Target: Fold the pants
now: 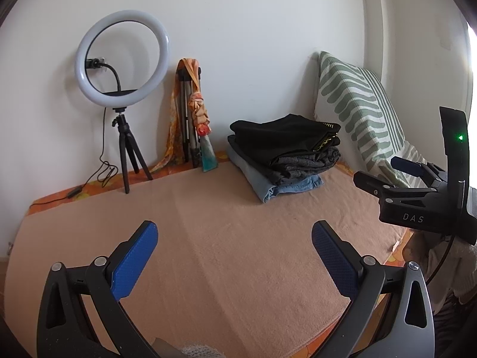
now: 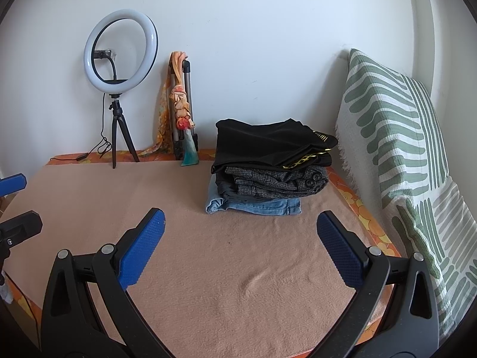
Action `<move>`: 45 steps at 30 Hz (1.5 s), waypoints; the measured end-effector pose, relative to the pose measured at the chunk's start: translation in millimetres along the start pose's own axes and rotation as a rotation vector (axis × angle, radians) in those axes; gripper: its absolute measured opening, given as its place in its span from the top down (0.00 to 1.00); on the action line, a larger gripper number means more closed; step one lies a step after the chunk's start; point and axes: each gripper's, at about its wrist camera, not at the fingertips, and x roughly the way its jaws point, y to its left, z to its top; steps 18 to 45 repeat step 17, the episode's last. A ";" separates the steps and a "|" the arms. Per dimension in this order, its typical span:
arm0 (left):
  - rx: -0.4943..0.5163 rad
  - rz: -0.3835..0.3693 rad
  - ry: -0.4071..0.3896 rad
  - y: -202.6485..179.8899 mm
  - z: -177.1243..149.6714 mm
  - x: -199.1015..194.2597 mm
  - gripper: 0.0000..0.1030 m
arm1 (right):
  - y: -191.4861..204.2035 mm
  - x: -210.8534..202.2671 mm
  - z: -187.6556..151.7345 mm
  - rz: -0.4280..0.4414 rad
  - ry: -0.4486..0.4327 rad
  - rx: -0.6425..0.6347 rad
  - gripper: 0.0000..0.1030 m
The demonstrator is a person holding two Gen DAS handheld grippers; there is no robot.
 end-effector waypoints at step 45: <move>-0.018 0.003 -0.001 6.9 -2.1 0.7 0.00 | 5.7 2.6 -1.3 0.014 0.008 -0.002 0.00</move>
